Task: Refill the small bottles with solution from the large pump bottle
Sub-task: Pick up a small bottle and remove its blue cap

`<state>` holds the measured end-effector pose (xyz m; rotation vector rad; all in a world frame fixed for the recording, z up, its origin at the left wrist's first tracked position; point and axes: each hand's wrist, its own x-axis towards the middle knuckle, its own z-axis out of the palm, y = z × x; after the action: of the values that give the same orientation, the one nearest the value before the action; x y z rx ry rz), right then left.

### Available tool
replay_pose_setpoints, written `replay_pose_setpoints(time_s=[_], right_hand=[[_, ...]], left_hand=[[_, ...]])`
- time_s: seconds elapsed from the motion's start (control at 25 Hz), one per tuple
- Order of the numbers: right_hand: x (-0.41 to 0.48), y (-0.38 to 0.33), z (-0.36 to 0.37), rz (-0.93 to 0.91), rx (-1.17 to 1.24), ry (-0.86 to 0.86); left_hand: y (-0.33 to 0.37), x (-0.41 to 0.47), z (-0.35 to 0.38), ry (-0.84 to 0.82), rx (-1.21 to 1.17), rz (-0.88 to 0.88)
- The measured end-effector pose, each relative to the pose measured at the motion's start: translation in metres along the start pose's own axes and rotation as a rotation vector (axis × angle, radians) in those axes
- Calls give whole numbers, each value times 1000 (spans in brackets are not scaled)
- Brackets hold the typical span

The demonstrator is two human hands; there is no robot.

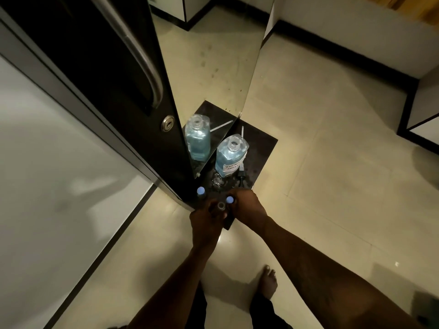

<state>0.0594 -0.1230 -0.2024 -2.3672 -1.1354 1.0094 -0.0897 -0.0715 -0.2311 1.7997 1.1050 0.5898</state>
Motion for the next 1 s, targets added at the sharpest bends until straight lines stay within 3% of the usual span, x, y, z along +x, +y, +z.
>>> replay_pose_setpoints(time_s=[0.24,0.36,0.48,0.64,0.76,0.88,1.0], right_hand=[[-6,-24,-37,12,80,66],[1,-59,-54,-158,60,101],[13,-92,-49,-326,-158,4],[33,-88,-17,-226,-200,-109],[34,-88,-15,-212,-136,-69],[19,-97,-43,-261,-36,23],[-4,-106,-86,-216,85,81]], left_hand=[[-4,-10,-29,123,-87,-100],[4,2,-41,171,-134,-127],[18,13,-44,158,-116,-71],[18,19,-41,140,8,-125],[17,22,-48,91,-12,-145],[39,19,-63,91,-123,-63],[82,23,-77,70,-55,113]])
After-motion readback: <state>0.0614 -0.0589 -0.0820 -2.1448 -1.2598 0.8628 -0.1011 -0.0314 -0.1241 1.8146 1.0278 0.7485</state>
